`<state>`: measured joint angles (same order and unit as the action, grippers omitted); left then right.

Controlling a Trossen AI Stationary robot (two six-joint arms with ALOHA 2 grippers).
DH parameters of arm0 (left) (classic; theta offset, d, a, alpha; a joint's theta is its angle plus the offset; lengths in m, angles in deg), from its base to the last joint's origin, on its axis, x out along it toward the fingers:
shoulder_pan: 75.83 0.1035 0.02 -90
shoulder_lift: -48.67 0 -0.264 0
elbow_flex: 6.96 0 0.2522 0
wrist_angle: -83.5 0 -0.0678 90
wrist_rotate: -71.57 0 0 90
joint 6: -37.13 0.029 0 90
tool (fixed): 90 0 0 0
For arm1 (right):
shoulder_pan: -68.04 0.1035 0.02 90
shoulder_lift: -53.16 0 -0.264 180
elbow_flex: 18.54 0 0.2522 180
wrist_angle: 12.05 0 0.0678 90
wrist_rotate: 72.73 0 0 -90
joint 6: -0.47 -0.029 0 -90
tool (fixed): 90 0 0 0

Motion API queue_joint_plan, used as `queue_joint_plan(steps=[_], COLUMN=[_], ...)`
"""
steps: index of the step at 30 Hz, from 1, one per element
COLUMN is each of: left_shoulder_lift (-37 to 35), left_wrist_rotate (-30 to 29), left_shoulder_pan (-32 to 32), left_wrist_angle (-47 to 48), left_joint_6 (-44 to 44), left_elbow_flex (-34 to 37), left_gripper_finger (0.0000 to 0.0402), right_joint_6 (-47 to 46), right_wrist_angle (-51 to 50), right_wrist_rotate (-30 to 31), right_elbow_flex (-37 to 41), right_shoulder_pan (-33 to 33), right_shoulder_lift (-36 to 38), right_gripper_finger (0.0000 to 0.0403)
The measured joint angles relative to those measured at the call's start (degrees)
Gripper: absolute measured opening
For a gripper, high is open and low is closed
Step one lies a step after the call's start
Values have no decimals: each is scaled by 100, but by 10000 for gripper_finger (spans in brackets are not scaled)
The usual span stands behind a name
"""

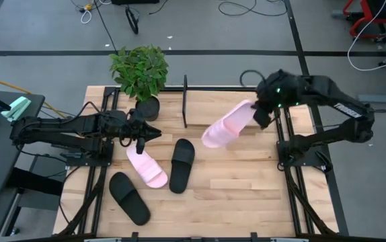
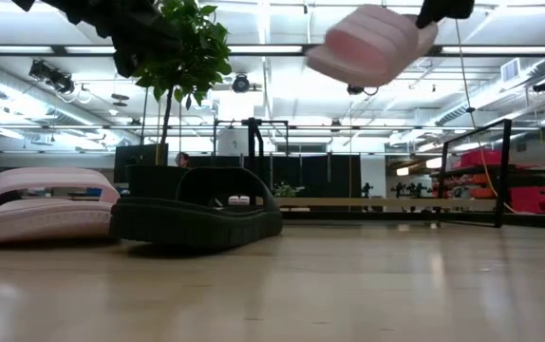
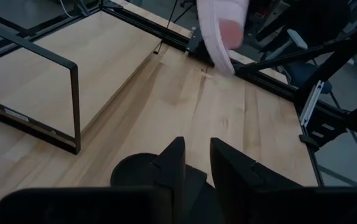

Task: Pick and place slides into the shelf
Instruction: Put the right pink slide on the shelf

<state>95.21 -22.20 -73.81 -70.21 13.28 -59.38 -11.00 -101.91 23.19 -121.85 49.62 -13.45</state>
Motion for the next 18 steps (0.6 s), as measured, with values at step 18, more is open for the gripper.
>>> queue_joint_plan(steps=[18], left_shoulder_lift=[0], left_wrist_rotate=[1], left_shoulder_pan=[-2], left_wrist_angle=[-673], left_joint_6=[-602], left_elbow_flex=[0], left_gripper_finger=[89], right_joint_6=[4309], right_wrist_angle=[-553], right_wrist_rotate=[21], right_elbow_flex=[-174], right_shoulder_pan=[-1858], right_shoulder_lift=[-962], right_gripper_finger=[25])
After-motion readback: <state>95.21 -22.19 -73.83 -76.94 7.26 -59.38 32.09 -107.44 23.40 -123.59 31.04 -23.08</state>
